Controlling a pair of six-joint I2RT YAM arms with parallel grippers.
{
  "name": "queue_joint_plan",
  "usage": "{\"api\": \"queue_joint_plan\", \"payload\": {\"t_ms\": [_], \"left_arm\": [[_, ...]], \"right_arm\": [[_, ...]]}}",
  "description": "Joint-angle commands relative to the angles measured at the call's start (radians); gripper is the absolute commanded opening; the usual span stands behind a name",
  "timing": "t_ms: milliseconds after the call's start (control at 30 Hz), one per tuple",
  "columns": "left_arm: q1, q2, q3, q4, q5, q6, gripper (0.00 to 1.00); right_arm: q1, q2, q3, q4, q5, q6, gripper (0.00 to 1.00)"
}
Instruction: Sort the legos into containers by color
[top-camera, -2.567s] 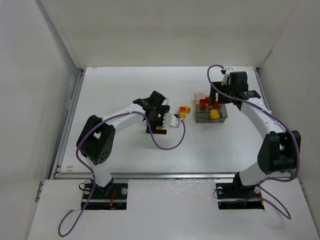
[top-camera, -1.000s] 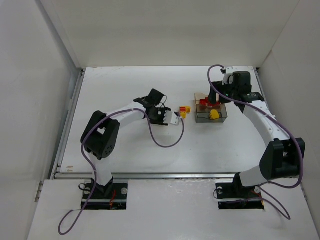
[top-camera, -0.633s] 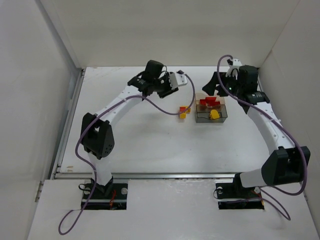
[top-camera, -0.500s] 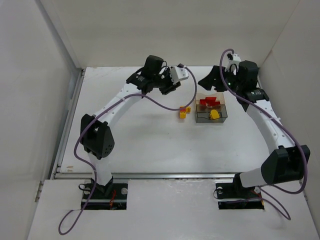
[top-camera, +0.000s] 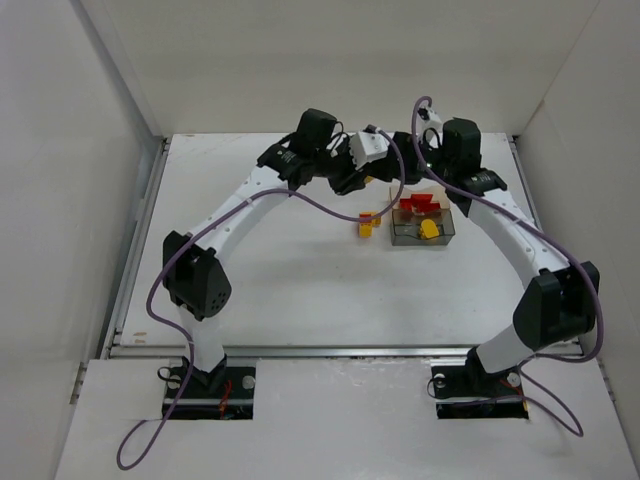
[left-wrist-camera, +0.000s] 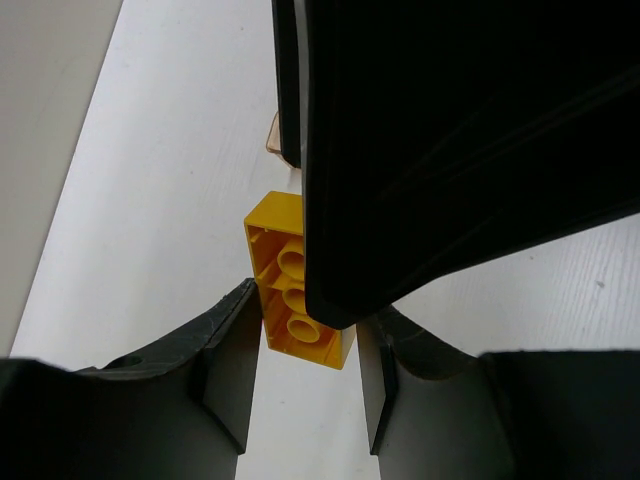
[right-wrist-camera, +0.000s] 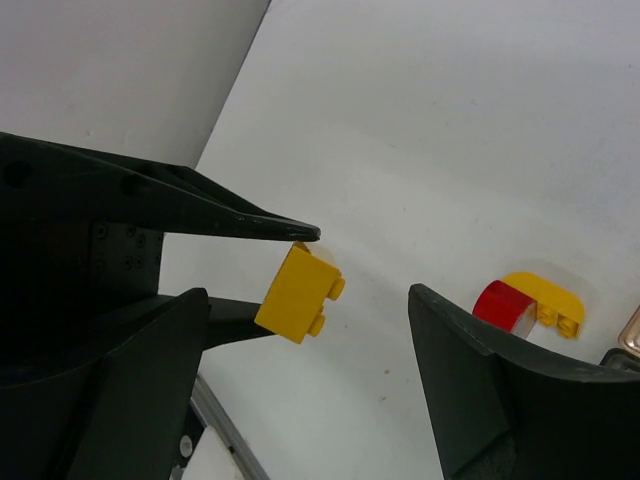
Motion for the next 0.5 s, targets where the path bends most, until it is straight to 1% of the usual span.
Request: {"api": "queue_joint_plan", "payload": {"t_ms": [0,133,167,200,267,300,400,433,467], "left_arm": [[-0.008,-0.028,0.050,0.001,0.034,-0.027,0.00],[-0.008,-0.028,0.059,-0.017,0.052,-0.036,0.00],[-0.008,-0.028,0.059,-0.017,0.052,-0.036,0.00],[-0.008,-0.037,0.059,-0.017,0.052,-0.036,0.00],[-0.017,-0.038,0.059,-0.017,0.041,-0.036,0.00],[-0.017,-0.038,0.059,-0.007,0.014,-0.036,0.00],[-0.017,-0.038,0.059,0.027,-0.038,-0.049,0.00],[-0.017,-0.038,0.059,0.036,-0.073,-0.061,0.00],[-0.017,-0.038,0.059,0.036,-0.087,-0.061,0.00]], "right_arm": [[0.015,0.001,0.032,0.059,0.006,0.021,0.85],[0.015,0.020,0.032,0.059,-0.003,0.021,0.83],[0.015,0.031,0.032,0.059,-0.012,0.030,0.80],[0.015,0.031,0.047,0.059,-0.030,0.030,0.72],[0.015,0.041,0.061,0.059,-0.049,0.030,0.60],[0.015,0.051,0.070,0.059,-0.049,0.030,0.49],[0.015,0.070,0.070,0.059,-0.110,0.030,0.31],[0.015,0.070,0.079,0.059,-0.129,0.030,0.22],[0.015,0.082,0.079,0.059,-0.158,0.030,0.20]]}}
